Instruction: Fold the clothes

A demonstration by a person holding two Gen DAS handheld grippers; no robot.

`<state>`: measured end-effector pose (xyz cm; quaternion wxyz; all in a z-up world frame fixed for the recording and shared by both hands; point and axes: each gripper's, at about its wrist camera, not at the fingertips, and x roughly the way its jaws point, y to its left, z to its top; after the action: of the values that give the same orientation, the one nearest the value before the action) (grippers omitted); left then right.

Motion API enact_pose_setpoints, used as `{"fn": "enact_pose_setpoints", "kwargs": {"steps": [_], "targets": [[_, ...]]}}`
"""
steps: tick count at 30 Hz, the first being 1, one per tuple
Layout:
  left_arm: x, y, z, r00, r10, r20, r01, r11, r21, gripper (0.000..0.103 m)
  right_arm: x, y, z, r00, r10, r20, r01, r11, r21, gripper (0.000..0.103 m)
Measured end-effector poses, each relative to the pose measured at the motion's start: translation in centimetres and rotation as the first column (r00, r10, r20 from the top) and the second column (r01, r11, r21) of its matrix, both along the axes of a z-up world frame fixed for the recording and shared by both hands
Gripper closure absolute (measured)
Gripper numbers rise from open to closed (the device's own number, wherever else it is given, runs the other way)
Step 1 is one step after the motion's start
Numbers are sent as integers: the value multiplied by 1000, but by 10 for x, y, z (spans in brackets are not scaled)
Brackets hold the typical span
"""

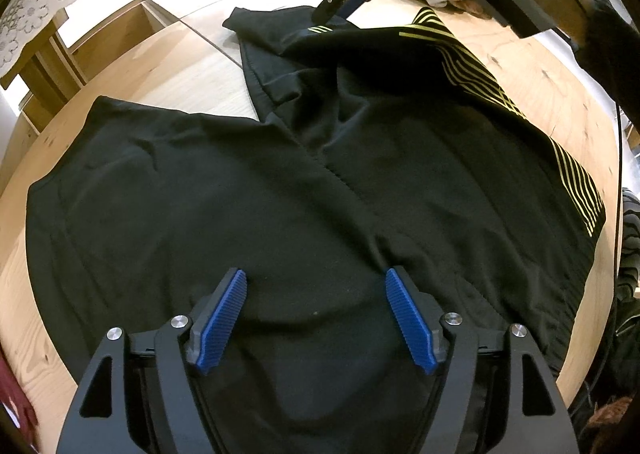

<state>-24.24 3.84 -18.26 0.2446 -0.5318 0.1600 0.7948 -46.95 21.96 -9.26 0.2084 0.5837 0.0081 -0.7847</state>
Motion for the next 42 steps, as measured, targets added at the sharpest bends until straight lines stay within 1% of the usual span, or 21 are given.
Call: {"fn": "enact_pose_setpoints", "kwargs": {"steps": [1,4,8,10,11,14,15,16,17,18,20,23,25,27,30,35,37,38,39,41,42], "targets": [[0,0,0,1000,0,0,0,1000,0,32,2,-2,0,1000,15,-9,-15,1000,-9,100],[1,1,0,1000,0,-2,0,1000,2,31,13,-11,6,996,63,-69,-62,998,24,101],[2,-1,1,1000,-7,-4,7,1000,6,30,15,-10,25,979,129,-156,-98,977,190,101],[3,-2,2,1000,-8,-4,8,1000,7,29,3,1,37,960,130,-249,-33,932,360,101],[3,-3,2,1000,-8,-5,8,1000,7,29,-6,7,41,941,134,-312,28,886,464,100],[7,0,2,1000,-4,0,4,1000,2,28,-42,44,46,945,-33,-326,220,801,556,90],[7,1,2,1000,-3,3,3,1000,0,28,-46,54,51,943,-80,-322,248,816,523,86],[7,2,2,1000,-3,5,3,1000,-2,28,-41,62,59,942,-103,-320,249,854,457,79],[6,2,2,1000,-4,7,4,1000,-5,28,-34,68,67,940,-120,-320,247,886,393,62],[6,2,2,1000,-5,9,5,1000,-7,28,-22,74,74,937,-133,-323,251,900,357,48],[6,2,2,1000,-6,10,6,1000,-7,28,4,77,74,956,-110,-273,198,927,318,44],[7,2,3,1000,-4,9,4,1000,-6,28,63,76,60,982,-32,-187,72,974,216,44],[7,2,4,1000,1,14,-1,1000,-5,30,107,73,44,991,5,-137,16,988,153,44],[8,2,6,1000,11,24,-11,1000,-2,37,146,70,27,997,34,-69,-27,994,104,44],[21,-1,22,1000,13,-17,-13,1000,6,37,199,63,11,996,78,-34,-74,993,97,44],[74,-17,45,997,-12,-82,9,999,-33,36,261,50,0,992,104,-64,-96,988,119,45],[91,-27,43,997,1,-78,-4,999,-46,36,277,45,0,988,108,-108,-96,989,110,56],[93,-33,40,998,7,-68,-10,999,-48,36,281,43,0,988,110,-112,-100,991,93,72],[100,-37,35,998,9,-54,-12,999,-50,36,284,41,-1,987,113,-114,-104,991,80,79],[114,-41,24,1000,8,-26,-10,998,-63,36,288,32,-8,983,143,-113,-131,986,103,81],[121,-42,19,1000,10,-15,-11,997,-71,36,289,26,-13,981,159,-110,-144,981,131,88]]}}
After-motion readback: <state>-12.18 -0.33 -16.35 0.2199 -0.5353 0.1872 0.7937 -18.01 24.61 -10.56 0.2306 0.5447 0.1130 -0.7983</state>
